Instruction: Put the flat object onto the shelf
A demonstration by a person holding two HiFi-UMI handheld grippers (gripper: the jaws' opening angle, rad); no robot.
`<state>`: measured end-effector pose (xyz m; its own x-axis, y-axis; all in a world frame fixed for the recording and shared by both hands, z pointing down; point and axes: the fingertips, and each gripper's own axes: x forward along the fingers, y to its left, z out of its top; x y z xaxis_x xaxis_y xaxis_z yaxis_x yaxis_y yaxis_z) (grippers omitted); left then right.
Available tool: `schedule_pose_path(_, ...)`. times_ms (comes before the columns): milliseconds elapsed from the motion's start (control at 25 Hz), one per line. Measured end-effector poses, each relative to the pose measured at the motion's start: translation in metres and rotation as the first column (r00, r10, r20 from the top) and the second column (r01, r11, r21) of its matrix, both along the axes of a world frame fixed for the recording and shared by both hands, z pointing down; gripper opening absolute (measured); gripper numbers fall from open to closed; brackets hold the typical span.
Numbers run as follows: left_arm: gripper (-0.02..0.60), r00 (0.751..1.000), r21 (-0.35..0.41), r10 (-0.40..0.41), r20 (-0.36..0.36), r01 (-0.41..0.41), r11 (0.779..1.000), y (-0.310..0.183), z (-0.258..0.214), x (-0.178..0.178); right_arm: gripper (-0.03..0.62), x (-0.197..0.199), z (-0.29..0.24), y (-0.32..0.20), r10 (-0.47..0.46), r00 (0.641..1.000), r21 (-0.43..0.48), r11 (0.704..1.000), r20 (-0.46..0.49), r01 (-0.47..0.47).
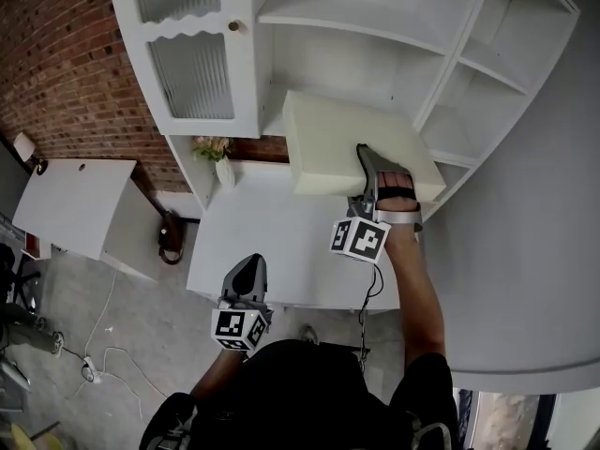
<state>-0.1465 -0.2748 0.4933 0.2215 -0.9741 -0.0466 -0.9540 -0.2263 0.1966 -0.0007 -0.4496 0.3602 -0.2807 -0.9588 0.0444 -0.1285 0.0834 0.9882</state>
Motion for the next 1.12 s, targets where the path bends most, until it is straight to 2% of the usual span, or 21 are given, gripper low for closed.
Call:
schedule_pose_path(240,0.018,1.000,-0.009,-0.015,0.007,0.015,1.000,0.002,0.003,-0.001,0.285,-0.016,0.032,-0.039,0.018,0.997,-0.035,0.999,-0.081,-0.020)
schedule_pose_path(440,0.018,1.000,-0.024,-0.029,0.007,0.029,0.999,-0.001,0.007,-0.002,0.296,-0.023,0.051,-0.067,0.058,0.981,-0.014,0.998,-0.183,-0.062)
schedule_pose_path(560,0.018,1.000,-0.047,-0.030,0.001,0.030,0.998,-0.003,0.011,0.000,0.307,-0.026,0.060,-0.087,0.057,0.981,-0.013,0.998,-0.186,-0.060)
schedule_pose_path(680,0.018,1.000,-0.060,-0.030,-0.002,0.030,0.998,-0.004,0.016,0.004,0.316,-0.030,0.077,-0.103,0.046,0.981,-0.077,0.995,-0.189,-0.062)
schedule_pose_path(800,0.018,1.000,-0.075,-0.028,-0.007,0.027,0.997,-0.007,0.019,0.008,0.369,-0.032,0.099,-0.119,0.056,0.970,-0.154,0.984,-0.235,-0.094)
schedule_pose_path(1120,0.018,0.998,-0.068,-0.056,-0.006,0.055,0.996,-0.017,0.025,0.008,0.400,-0.041,0.107,-0.172,0.074,0.968,-0.231,0.964,-0.239,-0.130)
